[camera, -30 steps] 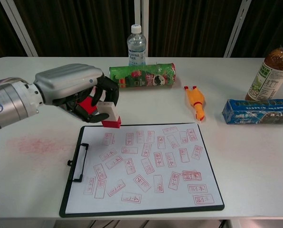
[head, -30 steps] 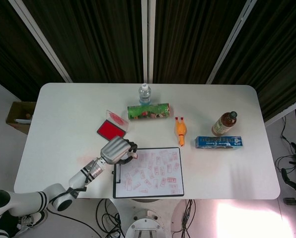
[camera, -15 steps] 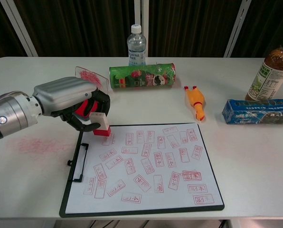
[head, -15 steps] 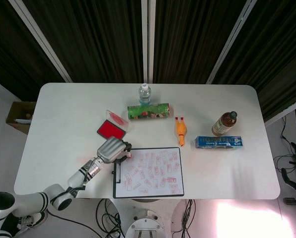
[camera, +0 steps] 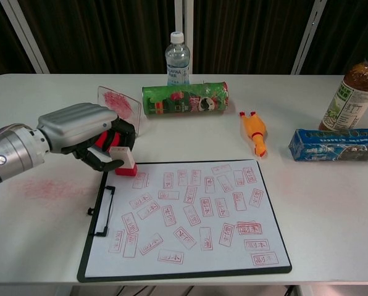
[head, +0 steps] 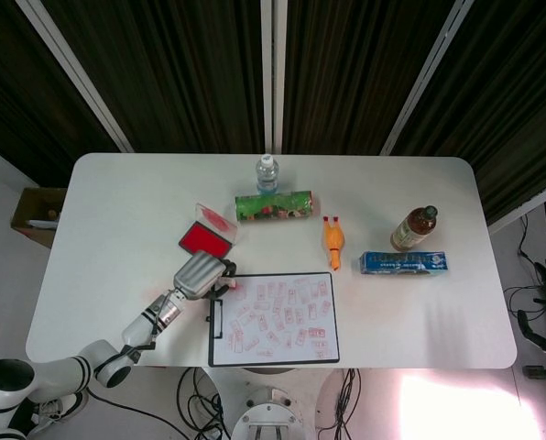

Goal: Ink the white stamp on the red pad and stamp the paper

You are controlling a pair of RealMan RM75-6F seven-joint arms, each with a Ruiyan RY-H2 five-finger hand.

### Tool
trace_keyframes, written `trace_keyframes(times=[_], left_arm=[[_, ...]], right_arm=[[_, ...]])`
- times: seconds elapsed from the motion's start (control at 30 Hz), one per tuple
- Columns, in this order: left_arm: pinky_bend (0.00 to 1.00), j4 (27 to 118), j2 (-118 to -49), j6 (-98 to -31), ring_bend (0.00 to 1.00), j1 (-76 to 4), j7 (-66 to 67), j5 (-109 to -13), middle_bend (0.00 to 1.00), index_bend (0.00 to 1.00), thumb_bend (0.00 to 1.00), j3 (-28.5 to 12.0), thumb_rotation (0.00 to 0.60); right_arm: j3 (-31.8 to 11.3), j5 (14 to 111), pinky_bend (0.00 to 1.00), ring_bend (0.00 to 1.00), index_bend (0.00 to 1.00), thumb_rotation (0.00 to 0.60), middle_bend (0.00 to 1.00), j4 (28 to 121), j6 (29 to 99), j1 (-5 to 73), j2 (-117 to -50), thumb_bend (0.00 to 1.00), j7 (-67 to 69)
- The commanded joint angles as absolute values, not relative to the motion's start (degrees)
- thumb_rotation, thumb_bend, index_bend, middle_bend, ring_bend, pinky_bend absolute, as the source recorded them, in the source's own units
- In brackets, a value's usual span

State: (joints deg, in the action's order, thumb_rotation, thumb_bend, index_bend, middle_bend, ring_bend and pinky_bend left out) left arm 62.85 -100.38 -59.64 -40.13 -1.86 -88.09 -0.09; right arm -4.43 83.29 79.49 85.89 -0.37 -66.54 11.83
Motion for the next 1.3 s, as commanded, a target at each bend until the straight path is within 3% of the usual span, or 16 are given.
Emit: trace_keyframes(times=[0.03, 1.3], left_arm=[[0.71, 62.13, -100.77, -59.68, 0.6, -39.99, -2.32, -88.18, 0.74, 0.74, 0.45, -0.07, 0.6], [0.71, 54.99, -103.96, -60.56, 0.6, -39.05, -5.94, -90.38, 0.74, 0.74, 0.45, 1.12, 0.6]], right_arm=[[-4.38, 83.54, 0.0, 0.0, 0.0, 0.6, 0.0, 79.78, 86.05, -0.32, -66.47, 0.34, 11.57], [-4.39, 82.41, 0.0, 0.0, 0.0, 0.6, 0.0, 79.03, 85.32, -0.59, -66.52, 0.34, 11.43]])
